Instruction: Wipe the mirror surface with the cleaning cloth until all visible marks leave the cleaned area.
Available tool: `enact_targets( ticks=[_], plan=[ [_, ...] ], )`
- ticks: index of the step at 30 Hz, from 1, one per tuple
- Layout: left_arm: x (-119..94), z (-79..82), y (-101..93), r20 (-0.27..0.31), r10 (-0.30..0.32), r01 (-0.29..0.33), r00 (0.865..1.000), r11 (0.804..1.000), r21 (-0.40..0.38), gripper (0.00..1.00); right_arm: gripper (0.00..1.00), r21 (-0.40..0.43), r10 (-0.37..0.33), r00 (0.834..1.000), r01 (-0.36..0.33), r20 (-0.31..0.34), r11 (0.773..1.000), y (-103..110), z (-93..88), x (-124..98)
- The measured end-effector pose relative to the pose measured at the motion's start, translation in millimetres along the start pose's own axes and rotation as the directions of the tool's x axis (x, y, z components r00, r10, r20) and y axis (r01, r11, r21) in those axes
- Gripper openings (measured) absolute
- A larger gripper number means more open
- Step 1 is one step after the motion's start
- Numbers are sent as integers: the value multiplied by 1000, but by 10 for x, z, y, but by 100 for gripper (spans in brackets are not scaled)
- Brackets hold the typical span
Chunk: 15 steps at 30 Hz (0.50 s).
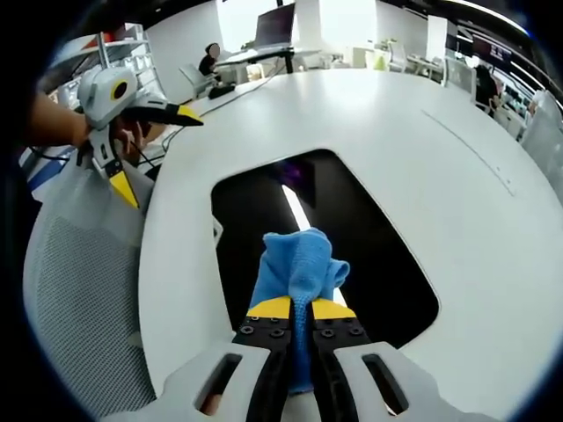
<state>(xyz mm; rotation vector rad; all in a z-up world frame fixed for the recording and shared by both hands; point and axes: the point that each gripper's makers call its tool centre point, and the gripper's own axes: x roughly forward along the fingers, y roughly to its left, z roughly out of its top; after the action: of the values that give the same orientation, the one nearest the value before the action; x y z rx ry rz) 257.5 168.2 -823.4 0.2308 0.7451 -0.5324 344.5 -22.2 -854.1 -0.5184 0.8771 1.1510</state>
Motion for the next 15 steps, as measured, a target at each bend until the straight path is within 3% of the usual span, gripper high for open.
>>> enact_targets(
  ticks=[15],
  plan=[
    [9,27,-2,18,-4,4,1000,1000,1,100,0,-7,-2,1000,2,-16,1000,-241,75,43]
  ],
)
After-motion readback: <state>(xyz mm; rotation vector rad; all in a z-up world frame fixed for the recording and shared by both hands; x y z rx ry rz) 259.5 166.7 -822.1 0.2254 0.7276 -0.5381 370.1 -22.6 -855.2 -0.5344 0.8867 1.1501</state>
